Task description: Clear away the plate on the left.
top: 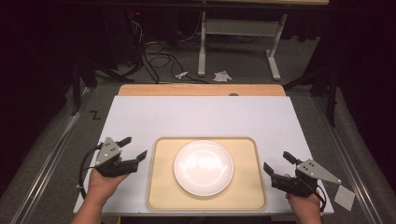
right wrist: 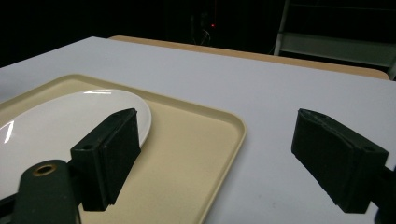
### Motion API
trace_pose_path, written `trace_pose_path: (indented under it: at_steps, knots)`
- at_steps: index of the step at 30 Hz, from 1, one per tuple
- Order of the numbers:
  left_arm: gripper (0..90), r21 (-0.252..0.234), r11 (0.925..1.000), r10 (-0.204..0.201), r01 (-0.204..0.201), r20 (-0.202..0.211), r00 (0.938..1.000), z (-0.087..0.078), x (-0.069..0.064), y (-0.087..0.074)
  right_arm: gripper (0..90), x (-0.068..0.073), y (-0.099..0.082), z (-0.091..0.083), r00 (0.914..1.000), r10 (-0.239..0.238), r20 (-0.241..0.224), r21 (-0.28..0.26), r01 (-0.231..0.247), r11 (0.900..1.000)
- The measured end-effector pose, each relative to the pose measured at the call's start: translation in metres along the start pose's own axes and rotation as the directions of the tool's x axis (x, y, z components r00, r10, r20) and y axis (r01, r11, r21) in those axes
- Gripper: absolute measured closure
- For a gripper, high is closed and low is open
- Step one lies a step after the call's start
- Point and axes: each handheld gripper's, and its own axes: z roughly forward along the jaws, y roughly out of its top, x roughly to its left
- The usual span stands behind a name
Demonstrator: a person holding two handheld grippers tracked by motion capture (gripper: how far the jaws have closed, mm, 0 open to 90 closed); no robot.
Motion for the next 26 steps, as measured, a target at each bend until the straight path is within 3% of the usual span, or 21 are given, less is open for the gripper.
trace_pose_path:
  at_steps: [1,4,7,8,13,18,26]
  knots:
    - [16.7,-0.023,0.9997,-0.003,0.003,-0.030,0.9995,-0.006,0.008,0.002,16.2,0.000,0.000,0.000,1.0000,0.004,0.002,-0.003,-0.004,1.0000]
    - [9.5,-0.032,0.9995,0.001,-0.003,-0.064,0.9980,-0.011,0.013,0.004,16.2,0.000,0.000,0.000,1.0000,0.007,0.001,-0.002,-0.007,1.0000]
    - [0.0,-0.026,0.9986,0.043,-0.046,-0.110,0.9930,-0.017,0.018,0.003,16.2,-0.001,0.000,-0.002,0.9999,0.011,0.008,-0.010,-0.011,0.9999]
    - [0.0,-0.024,0.9984,0.049,-0.052,-0.114,0.9922,-0.020,0.020,0.003,16.2,-0.001,0.000,-0.002,0.9999,0.011,0.008,-0.010,-0.011,0.9999]
    - [0.0,-0.045,0.9989,-0.018,0.013,-0.108,0.9940,-0.022,0.025,0.009,16.2,-0.003,-0.002,0.000,0.9997,0.015,0.020,0.008,-0.015,0.9999]
    - [0.0,-0.017,0.9997,0.015,-0.017,-0.101,0.9948,-0.019,0.024,0.006,16.2,0.002,-0.002,0.001,0.9998,0.000,0.019,0.016,0.000,0.9999]
    - [0.0,-0.056,0.9984,-0.012,0.005,-0.126,0.9919,-0.024,0.032,0.010,16.2,0.000,-0.003,0.002,0.9996,0.011,0.026,0.023,-0.011,0.9997]
